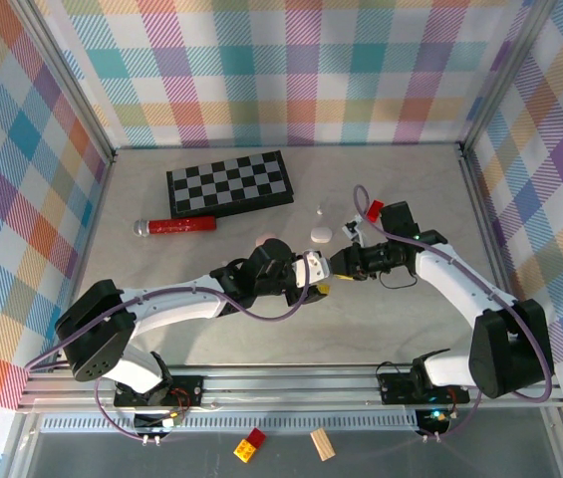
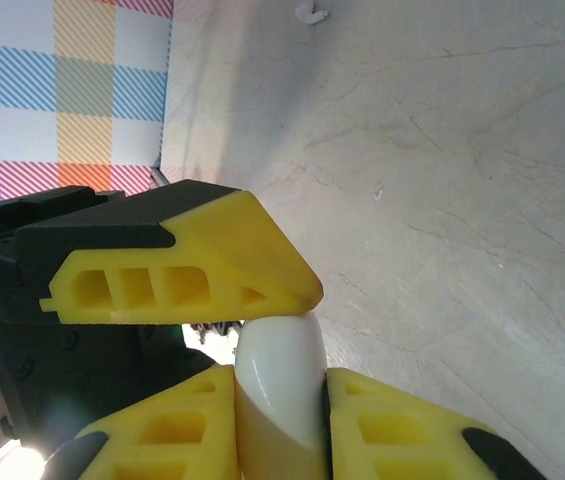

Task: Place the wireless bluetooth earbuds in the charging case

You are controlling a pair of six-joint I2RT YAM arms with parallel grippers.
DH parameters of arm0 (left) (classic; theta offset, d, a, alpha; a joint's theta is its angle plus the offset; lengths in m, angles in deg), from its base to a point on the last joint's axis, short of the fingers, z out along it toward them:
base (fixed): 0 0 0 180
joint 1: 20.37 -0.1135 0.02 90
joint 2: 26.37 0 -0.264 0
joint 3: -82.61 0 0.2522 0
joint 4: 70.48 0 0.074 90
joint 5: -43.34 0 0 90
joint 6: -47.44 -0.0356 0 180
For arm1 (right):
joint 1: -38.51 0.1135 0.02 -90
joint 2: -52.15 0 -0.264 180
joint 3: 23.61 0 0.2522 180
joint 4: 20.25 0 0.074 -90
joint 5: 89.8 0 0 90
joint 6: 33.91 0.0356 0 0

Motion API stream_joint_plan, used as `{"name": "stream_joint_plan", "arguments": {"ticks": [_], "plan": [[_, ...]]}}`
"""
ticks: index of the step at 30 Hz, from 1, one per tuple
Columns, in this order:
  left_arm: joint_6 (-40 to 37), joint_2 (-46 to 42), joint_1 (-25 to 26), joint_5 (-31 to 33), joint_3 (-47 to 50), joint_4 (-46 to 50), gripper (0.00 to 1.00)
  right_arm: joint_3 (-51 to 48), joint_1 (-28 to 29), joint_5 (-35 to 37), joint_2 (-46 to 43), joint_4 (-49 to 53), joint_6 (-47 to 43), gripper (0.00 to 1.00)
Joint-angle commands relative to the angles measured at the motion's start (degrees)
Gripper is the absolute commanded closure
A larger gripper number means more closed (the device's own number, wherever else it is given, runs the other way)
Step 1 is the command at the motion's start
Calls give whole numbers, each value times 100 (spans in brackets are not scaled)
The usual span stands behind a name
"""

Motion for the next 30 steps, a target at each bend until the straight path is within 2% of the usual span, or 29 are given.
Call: {"name": "stream_joint_plan", "arguments": {"ticks": [1,6,9,12,15,19,23,30], "plan": [[-1,-58,-46,19,-29,-199,44,154,32,300,-141,-56,-71,81],[625,-244,-112,-101,142,-678,18,119,23,1126,-598,-415,-31,82],[1378,-420,-338,-488,412,-1423,7,-11,-16,1526,-992,-809,-47,82],[2290,-531,-628,-965,721,-2398,1,-168,-46,1590,-1451,-1323,-27,83],[3223,-528,-919,-1438,906,-3213,2,-344,-63,1525,-1951,-1951,32,84],[4083,-371,-1192,-2185,936,-4066,7,-470,-73,1302,-2375,-2493,-62,84],[4406,-130,-1216,-2798,869,-4714,14,-597,-83,767,-2550,-3100,-44,84],[4790,206,-1221,-3326,838,-5793,24,-757,-82,-36,-2550,-4021,167,84]]}}
